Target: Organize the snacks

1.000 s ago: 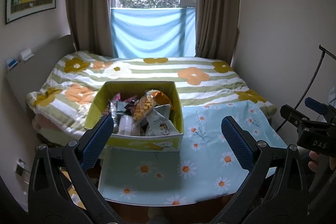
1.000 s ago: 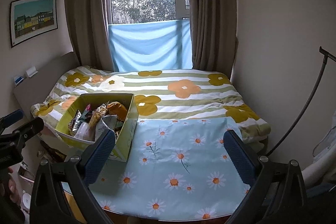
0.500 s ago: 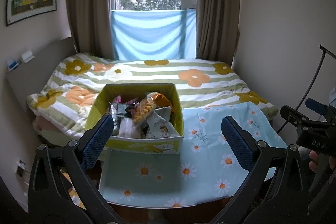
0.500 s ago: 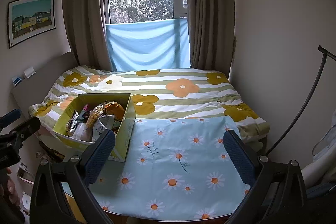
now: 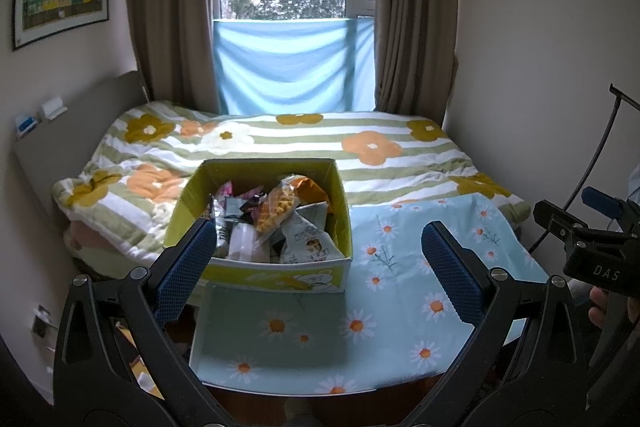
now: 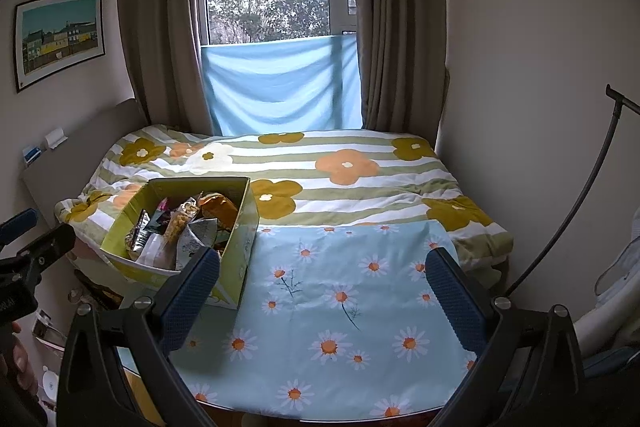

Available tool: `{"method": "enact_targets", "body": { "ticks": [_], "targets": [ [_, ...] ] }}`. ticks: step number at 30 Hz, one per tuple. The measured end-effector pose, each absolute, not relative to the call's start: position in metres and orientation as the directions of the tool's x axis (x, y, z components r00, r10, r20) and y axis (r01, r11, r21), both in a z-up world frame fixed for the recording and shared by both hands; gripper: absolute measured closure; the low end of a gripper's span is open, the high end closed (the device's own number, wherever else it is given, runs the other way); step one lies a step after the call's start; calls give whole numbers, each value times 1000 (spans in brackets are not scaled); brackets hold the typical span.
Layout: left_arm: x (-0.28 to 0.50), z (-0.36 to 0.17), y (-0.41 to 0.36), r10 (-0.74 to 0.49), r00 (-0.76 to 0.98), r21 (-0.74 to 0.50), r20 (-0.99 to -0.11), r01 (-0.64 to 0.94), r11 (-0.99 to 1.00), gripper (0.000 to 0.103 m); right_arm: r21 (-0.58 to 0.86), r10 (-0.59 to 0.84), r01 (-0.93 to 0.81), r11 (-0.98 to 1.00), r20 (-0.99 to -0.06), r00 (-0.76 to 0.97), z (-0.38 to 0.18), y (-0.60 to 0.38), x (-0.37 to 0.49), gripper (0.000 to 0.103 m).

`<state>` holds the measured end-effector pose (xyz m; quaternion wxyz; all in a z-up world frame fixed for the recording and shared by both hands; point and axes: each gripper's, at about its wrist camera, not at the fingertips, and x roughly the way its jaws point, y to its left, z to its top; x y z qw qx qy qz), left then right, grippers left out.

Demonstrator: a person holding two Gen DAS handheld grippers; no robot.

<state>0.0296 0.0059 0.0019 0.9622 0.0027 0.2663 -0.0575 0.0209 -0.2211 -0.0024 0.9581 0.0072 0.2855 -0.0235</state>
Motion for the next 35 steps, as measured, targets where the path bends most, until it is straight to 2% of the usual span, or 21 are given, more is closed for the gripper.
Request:
{"method": "enact_targets", "body": {
  "ticks": [18, 25, 35],
  "targets": [
    [27, 2, 14, -114, 853, -48, -509, 104, 993, 1, -4, -53, 61, 998, -549, 834, -1, -220, 20, 1],
    [28, 4, 17, -56, 865, 0, -499, 65, 998, 1, -1, -51, 60, 998, -551, 833, -1, -220, 20, 1],
    [34, 2, 26, -77, 873, -8, -482, 83, 997, 1, 2, -50, 62, 998, -565, 824, -1, -212, 26, 1]
  ]
}}
